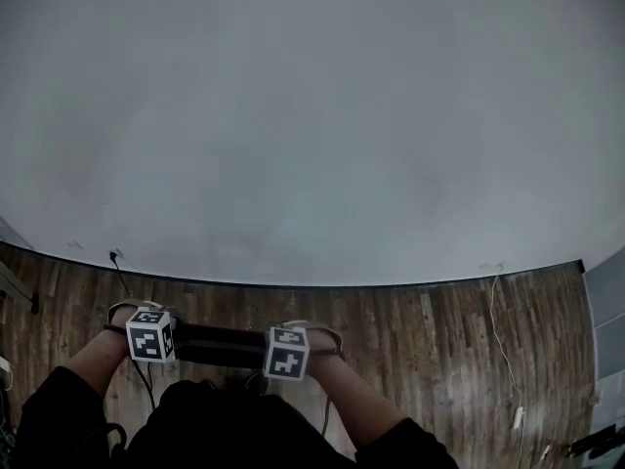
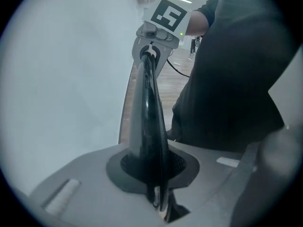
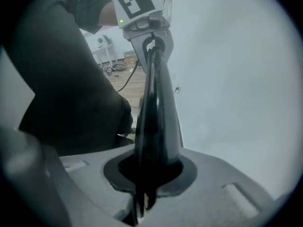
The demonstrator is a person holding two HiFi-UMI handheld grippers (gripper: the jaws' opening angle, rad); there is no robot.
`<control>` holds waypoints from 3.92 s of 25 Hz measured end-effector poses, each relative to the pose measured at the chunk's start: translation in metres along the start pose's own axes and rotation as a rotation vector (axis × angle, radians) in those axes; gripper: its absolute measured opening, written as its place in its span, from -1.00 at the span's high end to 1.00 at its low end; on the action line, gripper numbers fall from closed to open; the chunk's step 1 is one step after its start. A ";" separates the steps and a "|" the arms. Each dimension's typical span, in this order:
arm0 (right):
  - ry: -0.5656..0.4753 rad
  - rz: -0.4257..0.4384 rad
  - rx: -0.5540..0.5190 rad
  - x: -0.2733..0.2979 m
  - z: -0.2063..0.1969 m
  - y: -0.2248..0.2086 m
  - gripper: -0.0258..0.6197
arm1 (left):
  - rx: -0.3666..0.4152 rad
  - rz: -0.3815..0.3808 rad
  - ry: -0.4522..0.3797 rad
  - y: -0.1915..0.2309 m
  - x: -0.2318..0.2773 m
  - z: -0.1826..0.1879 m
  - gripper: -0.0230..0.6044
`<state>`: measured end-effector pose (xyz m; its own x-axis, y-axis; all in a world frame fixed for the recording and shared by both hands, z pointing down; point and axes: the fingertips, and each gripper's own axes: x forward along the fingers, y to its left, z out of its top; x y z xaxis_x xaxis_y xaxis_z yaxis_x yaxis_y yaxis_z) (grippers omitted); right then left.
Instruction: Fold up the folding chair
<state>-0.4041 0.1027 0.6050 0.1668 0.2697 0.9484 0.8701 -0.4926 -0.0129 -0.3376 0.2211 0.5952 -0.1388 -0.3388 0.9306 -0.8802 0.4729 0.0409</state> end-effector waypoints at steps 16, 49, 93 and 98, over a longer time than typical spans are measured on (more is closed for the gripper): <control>0.038 0.031 -0.054 0.007 0.008 -0.061 0.76 | -0.053 0.021 -0.015 0.051 0.003 -0.014 0.77; -0.038 -0.188 0.070 0.008 0.013 -0.168 0.43 | -0.073 0.119 -0.077 0.158 -0.008 -0.022 0.52; -0.043 -0.504 0.150 0.019 0.012 -0.297 -0.09 | -0.135 0.529 -0.022 0.282 -0.025 -0.035 0.13; -0.049 -0.549 0.147 0.020 0.010 -0.308 -0.14 | -0.146 0.567 -0.017 0.293 -0.025 -0.036 0.11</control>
<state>-0.6644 0.2679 0.6247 -0.3099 0.4934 0.8127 0.8899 -0.1504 0.4306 -0.5754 0.3979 0.5970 -0.5777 -0.0122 0.8161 -0.5948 0.6910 -0.4107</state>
